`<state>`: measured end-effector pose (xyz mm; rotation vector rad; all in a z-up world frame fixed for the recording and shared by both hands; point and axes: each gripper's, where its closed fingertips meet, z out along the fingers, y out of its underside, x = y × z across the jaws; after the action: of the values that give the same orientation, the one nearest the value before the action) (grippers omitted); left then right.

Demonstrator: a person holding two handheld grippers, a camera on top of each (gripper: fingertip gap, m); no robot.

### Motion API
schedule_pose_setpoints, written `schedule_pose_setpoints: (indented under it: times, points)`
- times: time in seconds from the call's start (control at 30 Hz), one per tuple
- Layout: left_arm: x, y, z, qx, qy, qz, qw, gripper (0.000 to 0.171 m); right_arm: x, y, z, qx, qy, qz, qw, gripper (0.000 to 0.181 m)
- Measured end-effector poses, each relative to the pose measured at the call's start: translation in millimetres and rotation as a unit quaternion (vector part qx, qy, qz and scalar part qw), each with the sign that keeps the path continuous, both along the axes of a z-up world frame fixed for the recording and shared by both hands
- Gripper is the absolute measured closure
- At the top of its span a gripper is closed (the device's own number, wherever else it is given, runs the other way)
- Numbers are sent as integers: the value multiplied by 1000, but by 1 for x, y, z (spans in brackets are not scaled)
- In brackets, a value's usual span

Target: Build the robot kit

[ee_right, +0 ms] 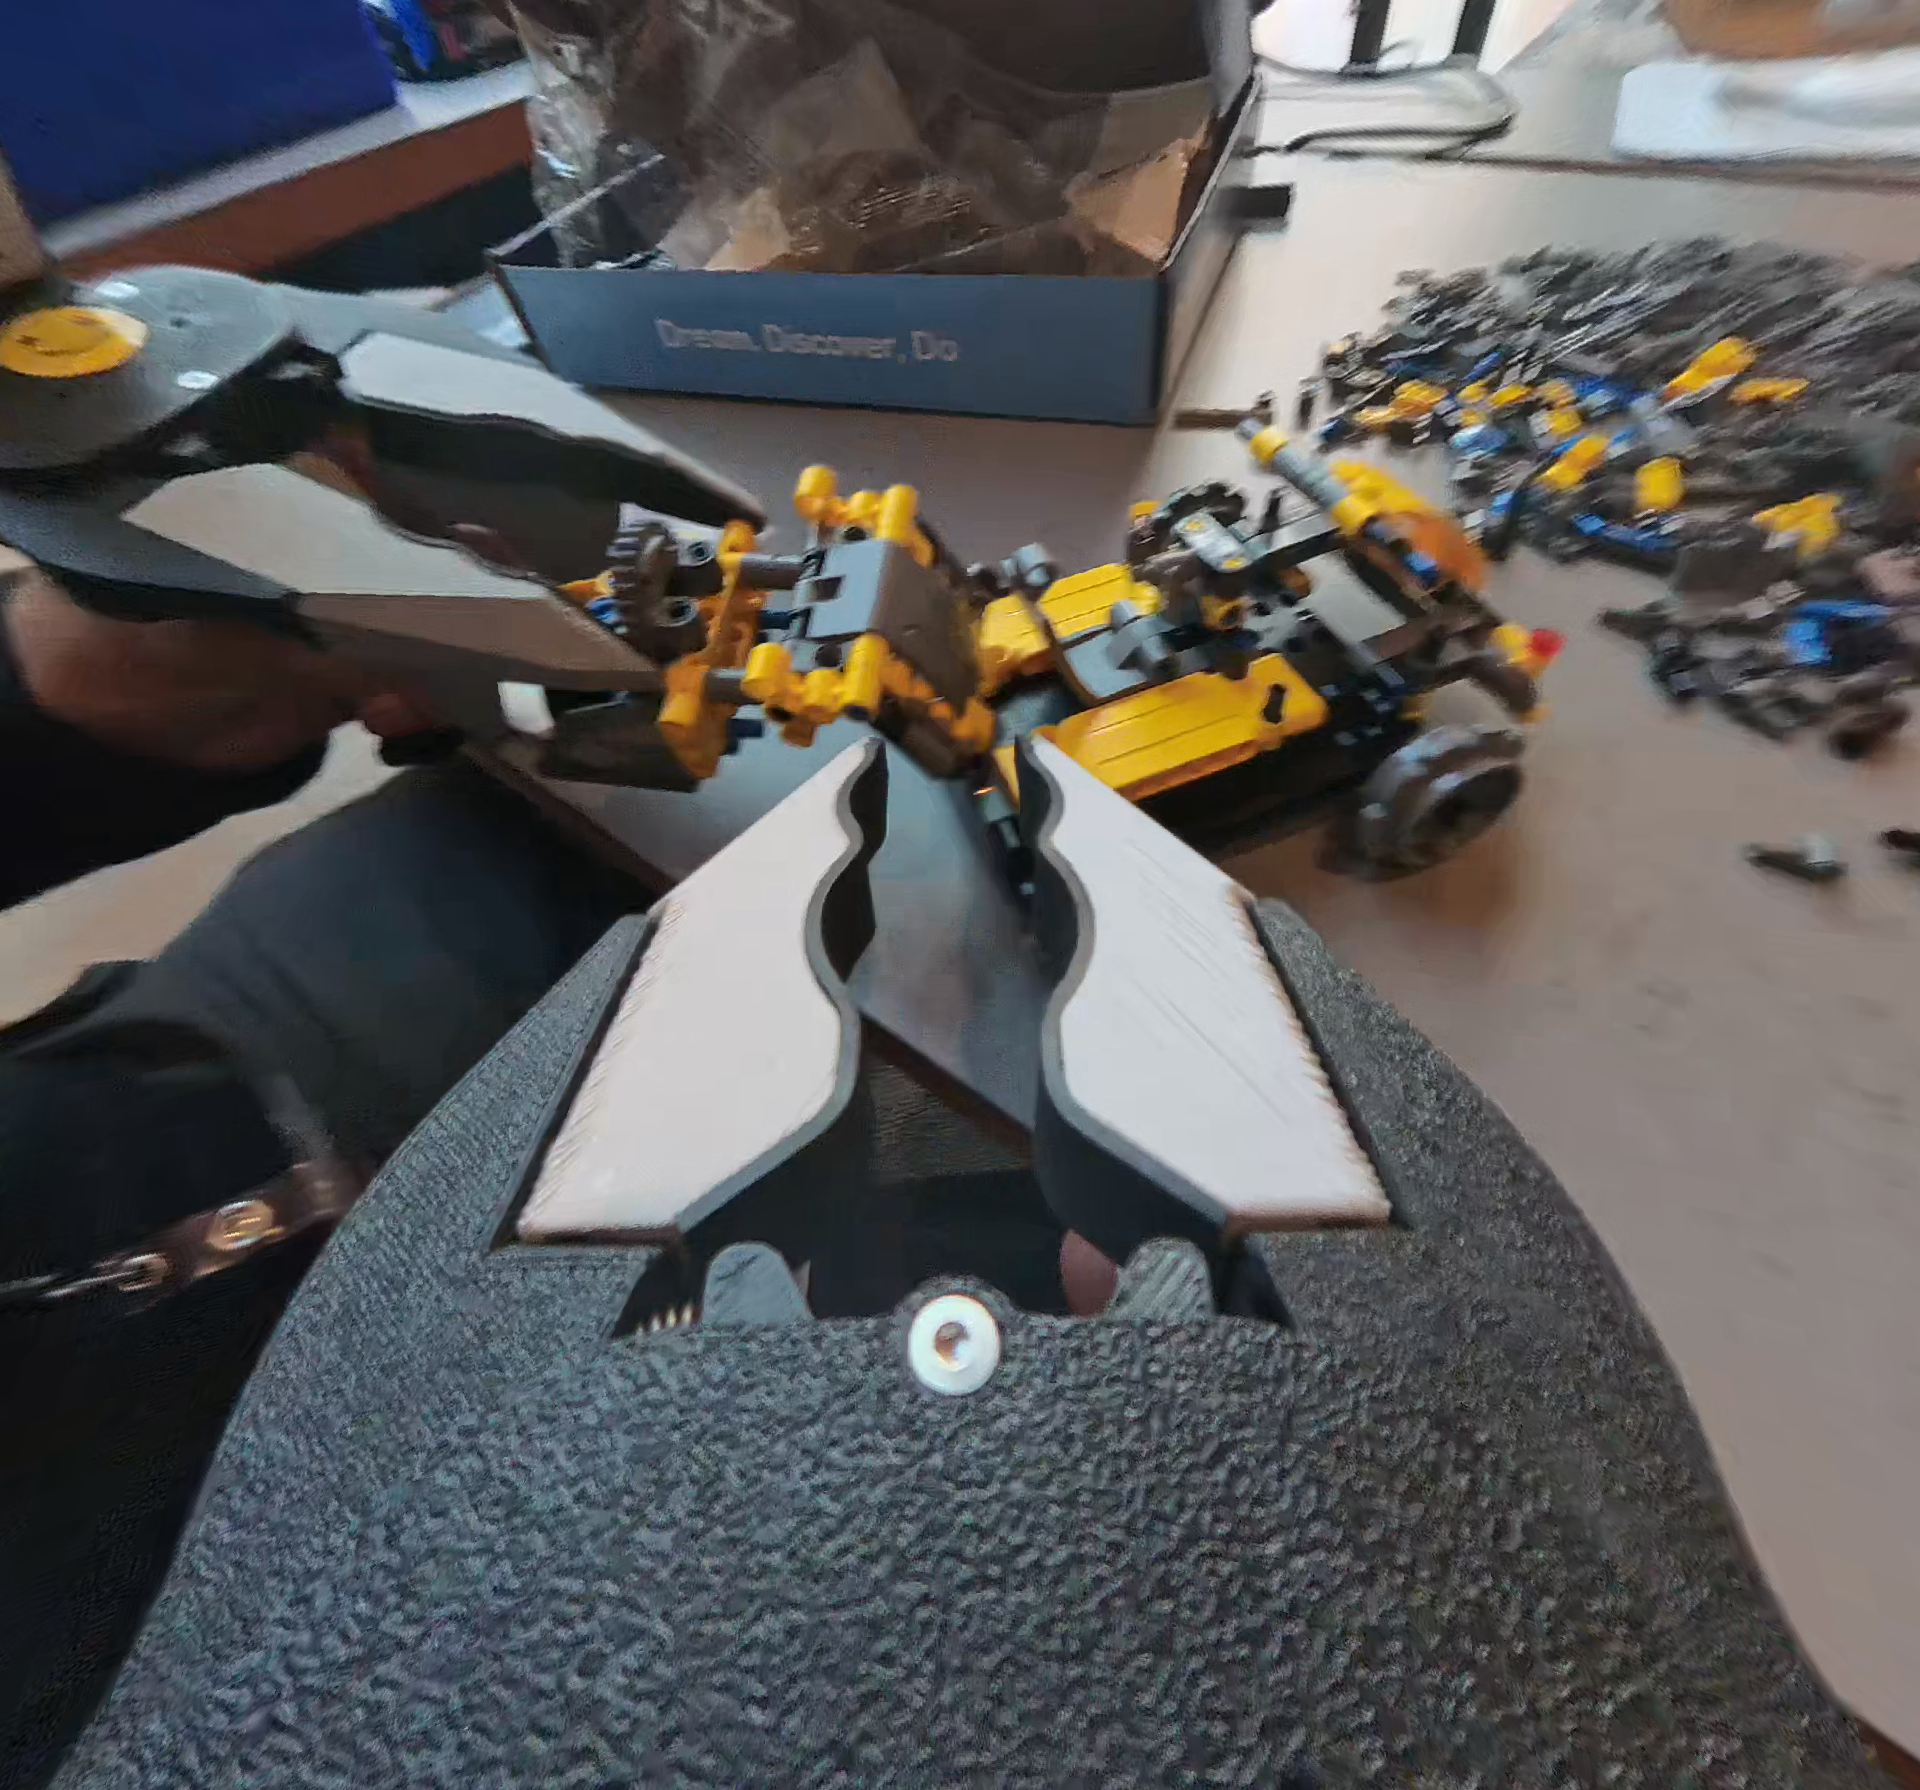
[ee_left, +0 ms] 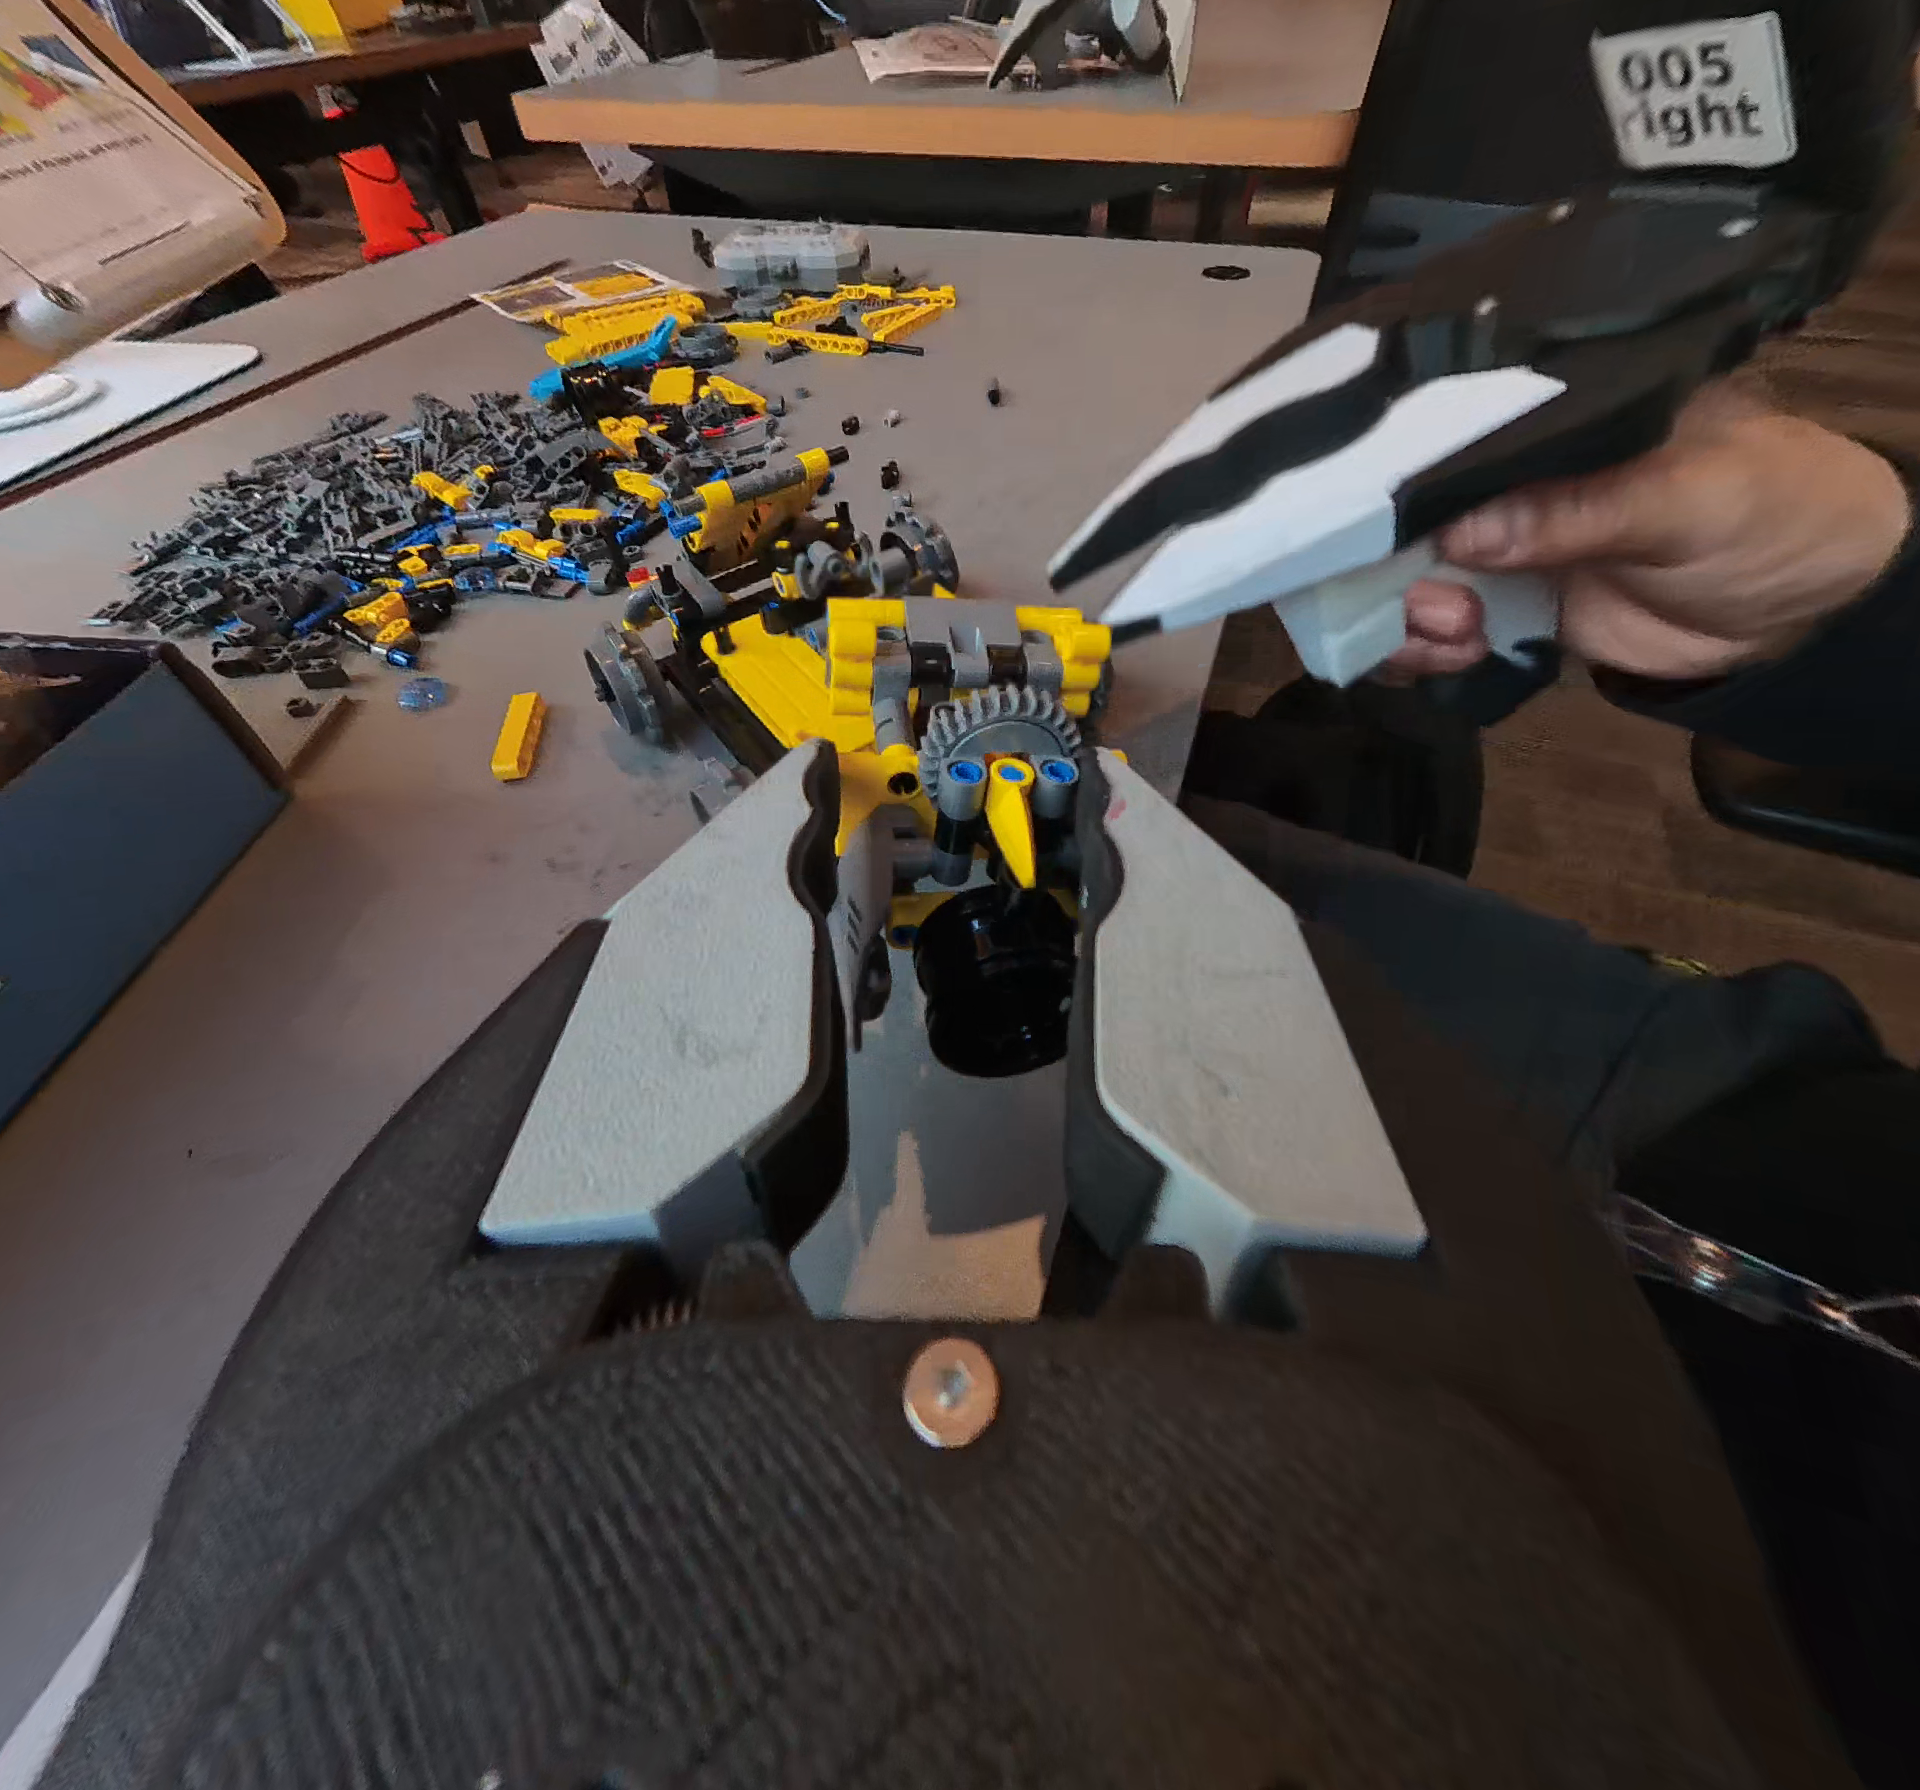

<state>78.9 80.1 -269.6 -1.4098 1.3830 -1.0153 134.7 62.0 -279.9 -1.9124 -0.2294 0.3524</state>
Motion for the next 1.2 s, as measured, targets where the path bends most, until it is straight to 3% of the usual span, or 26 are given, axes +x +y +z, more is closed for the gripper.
schedule_pose_setpoints:
  times: [0.07,0.17,0.33,0.4,0.53,0.6,0.73,0.9,0.97,1.1,1.2]
  points:
    - [-4,-5,0,-3,-5,-11,1000,128,15,6,7,24,-73,-18,997,160]
    - [-10,-8,6,1,-24,-26,999,129,15,17,12,37,-148,7,988,156]
    - [-10,-11,7,24,-20,-35,999,129,7,44,-1,13,-191,46,980,163]
    - [-9,-8,1,35,0,-28,999,129,5,47,-11,-7,-186,61,981,178]
    - [-11,-13,-1,56,5,-40,998,129,6,46,-10,-19,-97,51,994,176]
    - [-11,-14,1,71,5,-40,997,129,12,42,-9,-24,-56,35,998,153]
    - [-11,-13,22,110,-33,-19,993,129,22,13,0,-1,-7,-1,1000,151]
    - [-1,-17,50,69,-109,20,991,129,-36,-32,6,22,105,50,993,150]
    - [2,-14,49,74,-116,46,989,129,-44,-34,14,41,141,26,989,150]
    - [4,-33,47,171,-123,34,977,129,-50,-29,25,23,278,45,959,146]
    - [0,-39,52,234,-142,44,961,129,-55,-28,28,19,321,73,944,144]
